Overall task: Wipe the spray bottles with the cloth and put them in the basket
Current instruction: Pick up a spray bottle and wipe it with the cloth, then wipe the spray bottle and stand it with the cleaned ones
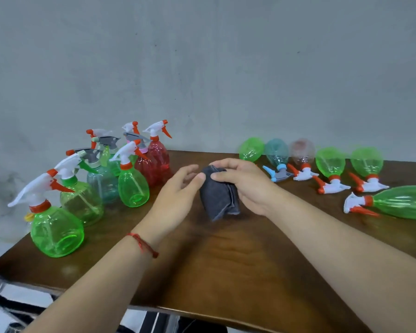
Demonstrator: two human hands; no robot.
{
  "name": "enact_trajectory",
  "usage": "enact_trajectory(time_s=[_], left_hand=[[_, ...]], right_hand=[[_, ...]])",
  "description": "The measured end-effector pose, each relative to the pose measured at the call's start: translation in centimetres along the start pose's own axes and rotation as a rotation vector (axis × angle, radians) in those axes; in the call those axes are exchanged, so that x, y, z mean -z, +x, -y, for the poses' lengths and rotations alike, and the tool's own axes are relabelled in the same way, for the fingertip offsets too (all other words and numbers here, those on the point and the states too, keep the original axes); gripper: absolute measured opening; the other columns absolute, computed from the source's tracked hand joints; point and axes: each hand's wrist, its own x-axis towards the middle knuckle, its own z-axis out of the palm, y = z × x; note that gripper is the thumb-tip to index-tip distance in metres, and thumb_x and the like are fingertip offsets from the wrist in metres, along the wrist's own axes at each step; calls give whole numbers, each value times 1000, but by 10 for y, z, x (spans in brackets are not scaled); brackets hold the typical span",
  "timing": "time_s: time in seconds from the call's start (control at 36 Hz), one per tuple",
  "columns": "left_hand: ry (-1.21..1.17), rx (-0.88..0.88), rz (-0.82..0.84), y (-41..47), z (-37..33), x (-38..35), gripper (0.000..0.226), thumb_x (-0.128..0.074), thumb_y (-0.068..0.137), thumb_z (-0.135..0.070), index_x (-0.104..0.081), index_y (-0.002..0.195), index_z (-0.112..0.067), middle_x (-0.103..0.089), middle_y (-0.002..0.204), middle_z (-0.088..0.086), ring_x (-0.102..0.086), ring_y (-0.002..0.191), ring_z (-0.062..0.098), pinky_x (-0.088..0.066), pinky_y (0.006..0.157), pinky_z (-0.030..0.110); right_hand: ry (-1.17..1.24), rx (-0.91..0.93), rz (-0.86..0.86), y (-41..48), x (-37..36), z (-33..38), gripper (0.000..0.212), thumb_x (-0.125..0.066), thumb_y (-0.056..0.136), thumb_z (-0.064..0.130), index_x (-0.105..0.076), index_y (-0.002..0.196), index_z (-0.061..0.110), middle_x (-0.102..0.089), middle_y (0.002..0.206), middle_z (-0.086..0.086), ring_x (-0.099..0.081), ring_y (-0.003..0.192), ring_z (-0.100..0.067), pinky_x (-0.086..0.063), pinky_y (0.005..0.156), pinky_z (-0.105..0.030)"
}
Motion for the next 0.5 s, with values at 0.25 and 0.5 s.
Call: enact_trajectory(time_s=[0.25,0.5], left_hand=[[-16,-256,87,-3,-53,-88,8,-75,101,-24,-76,93,-23,-76,82,-5,-64,72,4,-51,70,20],[78,-201,199,19,-59,-153,15,-68,105,-30,-76,92,-29,-76,84,-9,-68,73,7,-50,73,23]], right_hand=[[-183,68,-42,-84,89,17,29,-77,95,16,-75,124,21,-78,119,-1,-73,115,-18,-58,103,-39],[110,8,-246,-106,169,-1,23,-70,99,11,-74,121,10,-78,114,-18,-76,100,-32,-62,84,-42]])
